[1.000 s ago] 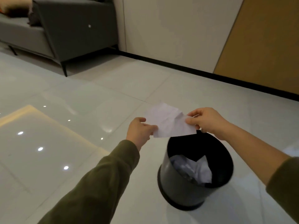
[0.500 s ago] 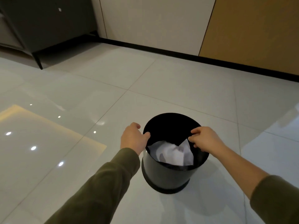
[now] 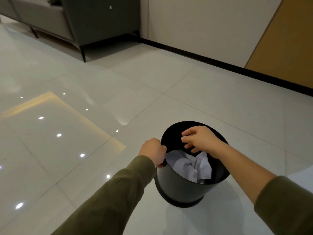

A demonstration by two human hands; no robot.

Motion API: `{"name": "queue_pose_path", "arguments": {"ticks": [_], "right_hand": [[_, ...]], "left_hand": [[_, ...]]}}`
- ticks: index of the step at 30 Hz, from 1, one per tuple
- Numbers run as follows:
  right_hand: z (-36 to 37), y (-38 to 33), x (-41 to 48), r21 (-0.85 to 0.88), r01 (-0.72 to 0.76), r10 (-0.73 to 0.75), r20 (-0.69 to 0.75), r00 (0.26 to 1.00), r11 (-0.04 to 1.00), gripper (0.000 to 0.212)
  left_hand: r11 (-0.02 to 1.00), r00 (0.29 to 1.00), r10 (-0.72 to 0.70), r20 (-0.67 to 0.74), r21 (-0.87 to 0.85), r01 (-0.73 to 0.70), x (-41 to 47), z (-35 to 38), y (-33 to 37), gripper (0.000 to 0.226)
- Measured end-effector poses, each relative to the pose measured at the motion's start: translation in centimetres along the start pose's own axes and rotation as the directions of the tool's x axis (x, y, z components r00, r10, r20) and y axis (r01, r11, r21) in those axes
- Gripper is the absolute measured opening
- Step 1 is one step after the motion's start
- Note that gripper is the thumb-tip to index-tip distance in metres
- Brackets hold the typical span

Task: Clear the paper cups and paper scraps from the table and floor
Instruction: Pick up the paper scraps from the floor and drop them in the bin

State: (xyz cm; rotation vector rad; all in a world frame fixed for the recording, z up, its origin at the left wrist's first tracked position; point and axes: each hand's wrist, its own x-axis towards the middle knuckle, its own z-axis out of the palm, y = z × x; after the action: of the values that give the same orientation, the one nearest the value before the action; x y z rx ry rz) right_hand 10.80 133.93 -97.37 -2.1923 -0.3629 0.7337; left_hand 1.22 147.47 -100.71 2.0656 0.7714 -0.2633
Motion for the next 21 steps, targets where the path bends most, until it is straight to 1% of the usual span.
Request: {"name": "queue_pose_path", "arguments": {"ticks": [3, 6, 8, 11, 13, 16, 18, 21], "right_hand": [[2.8, -2.6, 0.8, -0.012, 0.041, -0.04, 0.043, 0.998, 0.999, 0.014], [6.2, -5.8, 1.1, -0.024, 0.091, -0.089, 0.1, 0.991, 0.996, 0.013], [8.7, -8.3, 1.1, -0.024, 0.133, -0.128, 0.149, 0.98, 0.991, 0.012], [12.7, -12.9, 0.8, -0.032, 0.235, -0.222, 0.216, 0.951, 0.972, 0.012], [15.3, -16.4, 0.4, -0.026, 0.306, -0.291, 0.243, 0.925, 0.952, 0.011], [19.3, -22.4, -0.5, 0.007, 0.403, -0.391, 0.26, 0.883, 0.915, 0.011], [22.4, -26.2, -1.7, 0.028, 0.459, -0.448, 0.281, 0.849, 0.888, 0.008], [27.7, -31.4, -4.1, 0.056, 0.517, -0.505, 0.324, 0.8, 0.854, 0.008]], "left_hand": [[1.0, 0.999, -0.008, -0.051, -0.007, 0.007, -0.3, -3.2, -2.8, 0.026], [0.995, 0.986, -0.043, -0.161, -0.098, 0.027, -1.2, -7.1, -5.5, 0.026], [0.989, 0.978, -0.079, -0.196, -0.141, 0.052, -2.1, -10.2, -7.4, 0.027], [0.979, 0.96, -0.133, -0.245, -0.185, 0.088, -4.2, -15.2, -10.5, 0.031], [0.976, 0.948, -0.14, -0.285, -0.199, 0.084, -5.9, -18.9, -12.8, 0.031], [0.96, 0.908, -0.2, -0.368, -0.26, 0.106, -9.0, -25.0, -16.1, 0.03], [0.951, 0.876, -0.234, -0.422, -0.286, 0.116, -11.5, -29.0, -18.6, 0.03], [0.945, 0.822, -0.269, -0.501, -0.301, 0.127, -15.6, -34.5, -22.8, 0.029]]}}
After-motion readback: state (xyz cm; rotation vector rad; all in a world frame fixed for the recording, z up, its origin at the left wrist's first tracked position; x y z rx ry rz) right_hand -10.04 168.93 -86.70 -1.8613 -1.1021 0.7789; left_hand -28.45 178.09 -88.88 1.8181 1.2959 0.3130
